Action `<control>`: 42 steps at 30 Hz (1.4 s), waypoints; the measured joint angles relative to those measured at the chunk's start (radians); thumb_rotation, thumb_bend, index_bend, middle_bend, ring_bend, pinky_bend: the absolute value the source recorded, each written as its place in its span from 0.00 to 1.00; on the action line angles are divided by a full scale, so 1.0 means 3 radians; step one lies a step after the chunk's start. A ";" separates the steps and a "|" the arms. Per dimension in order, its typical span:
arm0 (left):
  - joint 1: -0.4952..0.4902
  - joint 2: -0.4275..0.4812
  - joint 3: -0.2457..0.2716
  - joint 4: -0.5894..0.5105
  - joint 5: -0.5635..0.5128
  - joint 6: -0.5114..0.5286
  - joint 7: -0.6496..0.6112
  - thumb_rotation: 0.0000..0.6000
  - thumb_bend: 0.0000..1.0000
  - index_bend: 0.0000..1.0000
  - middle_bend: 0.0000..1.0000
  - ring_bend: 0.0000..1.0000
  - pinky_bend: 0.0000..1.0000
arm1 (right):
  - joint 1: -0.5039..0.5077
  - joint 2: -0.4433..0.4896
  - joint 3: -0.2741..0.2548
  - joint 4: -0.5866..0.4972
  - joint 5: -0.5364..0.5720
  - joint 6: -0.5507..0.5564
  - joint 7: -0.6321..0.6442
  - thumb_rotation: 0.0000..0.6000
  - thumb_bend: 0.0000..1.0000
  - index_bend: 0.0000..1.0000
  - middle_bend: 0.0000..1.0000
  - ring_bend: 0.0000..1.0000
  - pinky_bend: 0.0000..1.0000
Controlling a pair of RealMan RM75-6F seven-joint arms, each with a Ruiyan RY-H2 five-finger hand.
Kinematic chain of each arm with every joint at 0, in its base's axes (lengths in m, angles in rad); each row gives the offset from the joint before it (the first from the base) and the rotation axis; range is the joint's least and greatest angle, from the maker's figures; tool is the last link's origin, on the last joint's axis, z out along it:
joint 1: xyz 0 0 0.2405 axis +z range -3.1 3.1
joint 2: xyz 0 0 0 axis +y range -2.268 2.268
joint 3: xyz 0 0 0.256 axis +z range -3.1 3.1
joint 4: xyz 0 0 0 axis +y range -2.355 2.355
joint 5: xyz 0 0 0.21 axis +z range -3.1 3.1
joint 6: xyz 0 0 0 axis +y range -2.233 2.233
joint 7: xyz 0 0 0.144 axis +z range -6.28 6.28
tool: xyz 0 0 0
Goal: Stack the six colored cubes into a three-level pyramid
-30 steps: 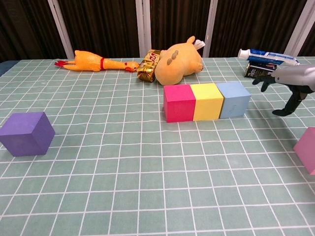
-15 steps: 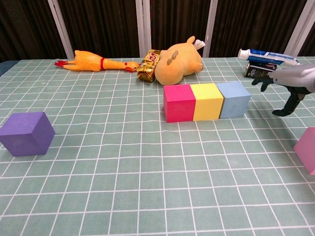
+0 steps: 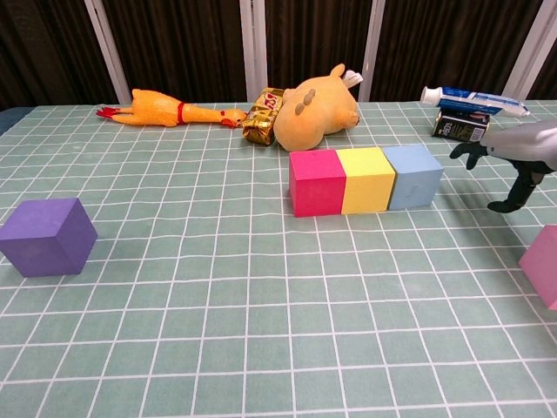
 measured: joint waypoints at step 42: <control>0.0007 0.0028 0.0001 0.0000 0.0010 -0.0012 -0.0057 1.00 0.10 0.00 0.04 0.00 0.03 | 0.0060 -0.0043 -0.0041 -0.0202 -0.0038 0.0029 -0.0031 1.00 0.39 0.03 0.19 0.01 0.00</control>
